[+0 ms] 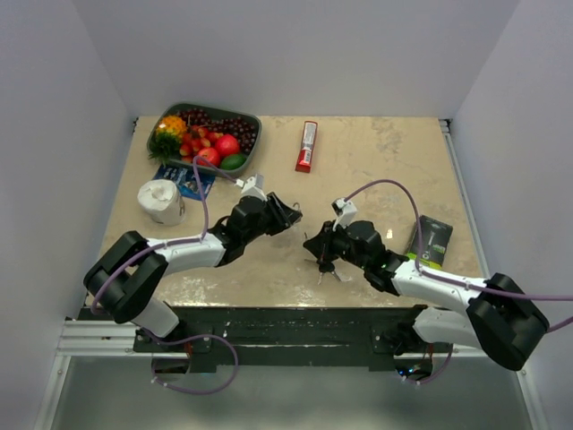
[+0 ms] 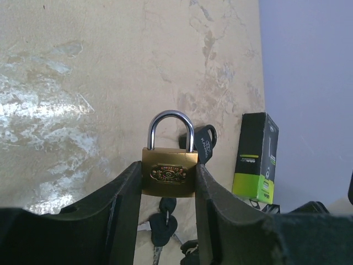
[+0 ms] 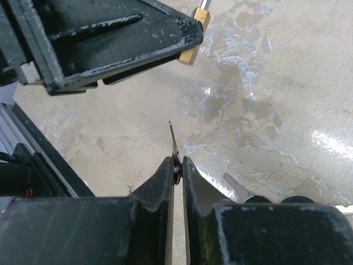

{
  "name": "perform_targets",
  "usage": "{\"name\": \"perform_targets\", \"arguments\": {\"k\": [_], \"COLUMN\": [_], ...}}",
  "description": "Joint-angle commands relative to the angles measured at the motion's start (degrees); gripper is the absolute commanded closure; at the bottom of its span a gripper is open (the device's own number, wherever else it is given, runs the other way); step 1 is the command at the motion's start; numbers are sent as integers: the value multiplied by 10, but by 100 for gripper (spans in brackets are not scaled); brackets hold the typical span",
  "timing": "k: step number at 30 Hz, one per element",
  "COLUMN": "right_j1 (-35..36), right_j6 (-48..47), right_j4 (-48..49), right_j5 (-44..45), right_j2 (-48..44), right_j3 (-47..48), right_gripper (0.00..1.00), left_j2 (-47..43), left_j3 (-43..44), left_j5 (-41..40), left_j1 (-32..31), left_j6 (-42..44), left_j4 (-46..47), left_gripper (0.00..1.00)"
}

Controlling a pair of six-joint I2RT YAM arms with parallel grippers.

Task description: Unlock with the key

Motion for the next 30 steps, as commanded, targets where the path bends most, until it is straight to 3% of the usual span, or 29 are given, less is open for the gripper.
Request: {"name": "perform_targets", "arguments": {"k": [1, 15, 30], "right_j1": [2, 1, 1], "right_j6": [7, 19, 34], "right_j4": [47, 65, 58], "right_j5": [1, 3, 28], "right_j2": [21, 92, 96], "right_j3": [31, 63, 61], "right_gripper": [100, 100, 100], "left_j2": [-26, -30, -29], "left_j3": [-4, -11, -8], "left_j5": [6, 1, -6], "left_j1": [-10, -26, -30], "left_j6": [-9, -2, 9], "left_j4": [59, 55, 48], "left_gripper": [100, 100, 100]}}
